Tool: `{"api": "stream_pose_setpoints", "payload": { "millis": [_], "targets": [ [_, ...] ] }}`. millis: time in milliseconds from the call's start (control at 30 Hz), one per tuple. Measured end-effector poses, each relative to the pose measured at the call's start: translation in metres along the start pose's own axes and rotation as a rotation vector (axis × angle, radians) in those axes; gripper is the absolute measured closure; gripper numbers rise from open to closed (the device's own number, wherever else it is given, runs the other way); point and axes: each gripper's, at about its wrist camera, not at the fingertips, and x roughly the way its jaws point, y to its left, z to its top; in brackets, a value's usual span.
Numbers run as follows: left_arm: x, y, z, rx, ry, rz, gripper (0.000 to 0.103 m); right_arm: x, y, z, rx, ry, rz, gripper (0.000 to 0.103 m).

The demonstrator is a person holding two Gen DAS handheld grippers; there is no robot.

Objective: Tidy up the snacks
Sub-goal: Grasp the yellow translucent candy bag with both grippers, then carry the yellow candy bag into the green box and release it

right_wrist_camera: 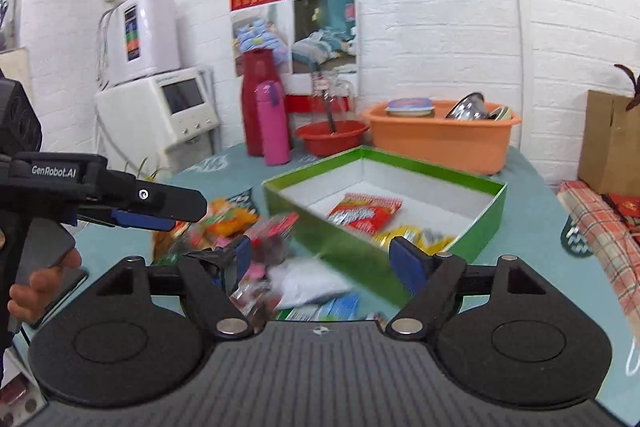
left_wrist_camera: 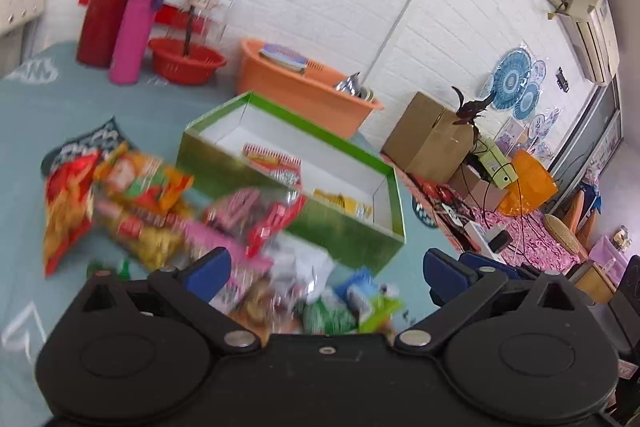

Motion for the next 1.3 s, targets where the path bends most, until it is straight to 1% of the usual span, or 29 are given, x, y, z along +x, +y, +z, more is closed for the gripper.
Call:
{"api": "stream_pose_setpoints", "payload": {
  "millis": [67, 167, 267, 300, 367, 433, 467, 533, 633, 767, 867, 900, 1033, 1067, 1100, 1133, 1167, 1200, 1233, 1267, 1300],
  "targets": [
    [-0.003, 0.006, -0.015, -0.043, 0.019, -0.019, 0.0, -0.004, 0.006, -0.013, -0.003, 0.025, 0.01, 0.0],
    [-0.006, 0.014, -0.04, -0.125, 0.056, -0.022, 0.0, -0.008, 0.01, -0.032, 0.002, 0.062, -0.009, 0.0],
    [-0.012, 0.021, -0.061, -0.17, 0.084, -0.025, 0.0, -0.009, 0.01, -0.047, 0.028, 0.096, -0.022, 0.0],
    [-0.015, 0.022, -0.067, -0.175, 0.089, -0.022, 0.0, -0.01, 0.01, -0.051, 0.033, 0.103, -0.014, 0.0],
    [-0.02, 0.026, -0.072, -0.182, 0.087, -0.011, 0.0, -0.012, 0.015, -0.055, 0.027, 0.104, 0.037, 0.0],
    [-0.022, 0.032, -0.075, -0.205, 0.083, -0.007, 0.0, -0.013, 0.026, -0.059, -0.008, 0.105, 0.107, 0.0],
    [-0.021, 0.036, -0.077, -0.222, 0.087, -0.008, 0.0, -0.011, 0.032, -0.06, -0.029, 0.111, 0.129, 0.0],
    [-0.019, 0.039, -0.078, -0.244, 0.091, -0.025, 0.0, -0.003, 0.045, -0.063, -0.062, 0.124, 0.141, 0.0],
    [-0.011, 0.038, -0.078, -0.248, 0.102, -0.033, 0.0, 0.01, 0.056, -0.067, -0.099, 0.146, 0.147, 0.0],
    [0.007, 0.037, -0.076, -0.248, 0.126, -0.036, 0.0, 0.021, 0.061, -0.074, -0.104, 0.203, 0.115, 0.0],
    [0.015, 0.034, -0.074, -0.221, 0.134, -0.028, 0.0, 0.017, 0.065, -0.079, -0.105, 0.218, 0.184, 0.0],
    [0.017, 0.033, -0.073, -0.215, 0.136, -0.027, 0.0, 0.016, 0.065, -0.079, -0.106, 0.214, 0.18, 0.0],
    [0.018, 0.034, -0.074, -0.215, 0.136, -0.031, 0.0, 0.022, 0.061, -0.078, -0.079, 0.221, 0.106, 0.0],
    [0.018, 0.035, -0.074, -0.209, 0.135, -0.029, 0.001, 0.023, 0.059, -0.078, -0.068, 0.226, 0.105, 0.0],
    [0.019, 0.034, -0.075, -0.195, 0.138, -0.026, 0.021, 0.024, 0.059, -0.079, -0.063, 0.227, 0.107, 0.0],
    [0.02, 0.034, -0.076, -0.184, 0.146, -0.03, 0.028, 0.026, 0.059, -0.08, -0.061, 0.232, 0.11, 0.0],
    [0.022, 0.034, -0.077, -0.183, 0.157, -0.05, 0.046, 0.028, 0.059, -0.081, -0.063, 0.238, 0.114, 0.009],
    [0.023, 0.033, -0.077, -0.193, 0.158, -0.065, 0.047, 0.029, 0.059, -0.083, -0.065, 0.24, 0.123, 0.01],
    [0.021, 0.03, -0.076, -0.186, 0.154, -0.067, 0.049, 0.028, 0.059, -0.083, -0.066, 0.235, 0.119, 0.015],
    [0.019, 0.026, -0.075, -0.174, 0.149, -0.075, 0.051, 0.026, 0.06, -0.082, -0.064, 0.231, 0.119, 0.025],
    [0.015, 0.022, -0.071, -0.164, 0.14, -0.079, 0.051, 0.023, 0.06, -0.079, -0.061, 0.226, 0.126, 0.027]
  ]
}}
